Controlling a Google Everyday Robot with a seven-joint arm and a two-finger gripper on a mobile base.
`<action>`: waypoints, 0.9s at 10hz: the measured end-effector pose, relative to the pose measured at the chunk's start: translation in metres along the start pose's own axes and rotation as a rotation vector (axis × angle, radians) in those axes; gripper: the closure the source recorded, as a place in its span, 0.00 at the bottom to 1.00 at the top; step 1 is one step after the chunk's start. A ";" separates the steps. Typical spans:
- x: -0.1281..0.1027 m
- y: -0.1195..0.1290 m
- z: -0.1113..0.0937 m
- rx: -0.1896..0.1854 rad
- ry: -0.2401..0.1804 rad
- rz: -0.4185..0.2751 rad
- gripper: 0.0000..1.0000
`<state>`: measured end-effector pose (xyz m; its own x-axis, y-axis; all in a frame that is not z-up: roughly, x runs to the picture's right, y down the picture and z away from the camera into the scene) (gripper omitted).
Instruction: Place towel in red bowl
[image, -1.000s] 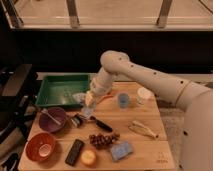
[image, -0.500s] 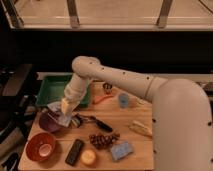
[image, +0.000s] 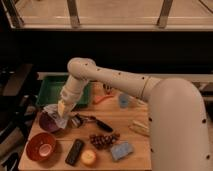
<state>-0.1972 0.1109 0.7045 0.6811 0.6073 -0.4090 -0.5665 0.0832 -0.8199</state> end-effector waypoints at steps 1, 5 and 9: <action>-0.001 0.001 0.002 -0.002 0.005 -0.001 1.00; -0.020 0.034 0.053 -0.091 0.030 -0.036 0.78; -0.026 0.074 0.105 -0.245 0.042 -0.066 0.37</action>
<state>-0.3052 0.1839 0.6967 0.7348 0.5729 -0.3632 -0.3943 -0.0749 -0.9159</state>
